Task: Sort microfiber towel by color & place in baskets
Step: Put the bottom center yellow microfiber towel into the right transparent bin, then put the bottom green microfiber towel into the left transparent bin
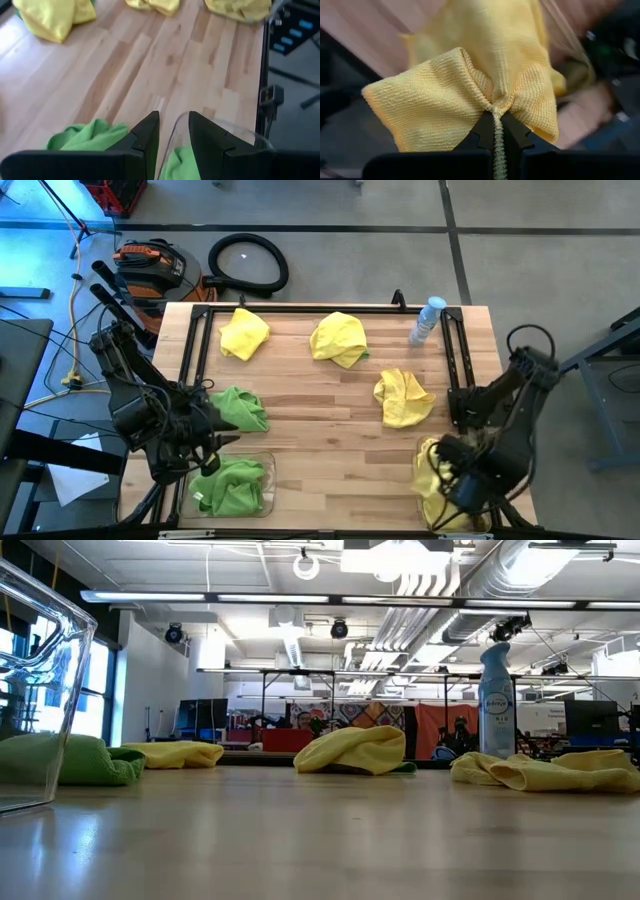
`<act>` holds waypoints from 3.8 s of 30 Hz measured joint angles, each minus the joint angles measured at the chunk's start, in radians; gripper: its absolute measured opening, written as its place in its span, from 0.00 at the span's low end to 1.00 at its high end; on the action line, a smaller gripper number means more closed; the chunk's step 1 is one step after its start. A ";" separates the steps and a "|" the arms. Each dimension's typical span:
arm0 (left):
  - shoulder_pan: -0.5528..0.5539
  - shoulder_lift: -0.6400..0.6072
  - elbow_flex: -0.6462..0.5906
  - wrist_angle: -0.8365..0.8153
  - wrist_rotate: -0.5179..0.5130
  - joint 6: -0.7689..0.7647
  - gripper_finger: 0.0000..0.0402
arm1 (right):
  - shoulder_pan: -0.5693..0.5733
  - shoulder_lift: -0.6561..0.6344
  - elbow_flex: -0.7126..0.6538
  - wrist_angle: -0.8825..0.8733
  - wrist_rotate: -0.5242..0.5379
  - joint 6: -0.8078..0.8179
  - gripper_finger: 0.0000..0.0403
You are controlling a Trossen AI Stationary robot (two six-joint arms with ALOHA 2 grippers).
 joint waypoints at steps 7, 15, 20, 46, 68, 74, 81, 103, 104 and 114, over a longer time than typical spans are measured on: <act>0.000 0.000 0.000 0.006 -0.092 -0.001 0.23 | 0.066 -0.141 -0.219 0.060 -0.009 0.017 0.00; 0.019 0.003 0.000 0.006 -0.112 -0.001 0.23 | 0.066 -0.173 -0.501 0.466 0.098 -0.053 0.00; 0.053 0.015 0.000 0.005 -0.115 -0.001 0.23 | 0.066 -0.168 -0.678 0.648 0.080 -0.049 0.02; 0.175 0.017 0.000 0.004 -0.082 -0.001 0.23 | 0.060 -0.170 -0.415 0.323 0.043 -0.164 0.36; 0.521 0.017 0.000 0.004 -0.013 0.289 0.16 | -0.007 -0.170 -0.224 0.211 0.721 -0.046 0.36; 0.666 0.016 0.000 0.004 0.048 0.508 0.16 | -0.201 -0.170 -0.245 0.234 0.746 -0.092 0.36; 0.838 0.016 0.000 0.005 0.040 0.839 0.16 | -0.473 -0.171 -0.313 0.393 0.656 -0.262 0.36; 1.315 -0.023 -0.290 0.312 0.445 1.277 0.19 | -1.020 -0.170 -0.547 1.135 0.423 -0.859 0.36; 1.325 -0.028 -0.298 0.330 0.472 1.264 0.21 | -1.028 -0.170 -0.547 1.135 0.423 -0.864 0.36; 1.367 -0.033 -0.307 0.304 0.509 1.088 0.35 | -1.073 -0.170 -0.546 1.119 0.334 -0.947 0.36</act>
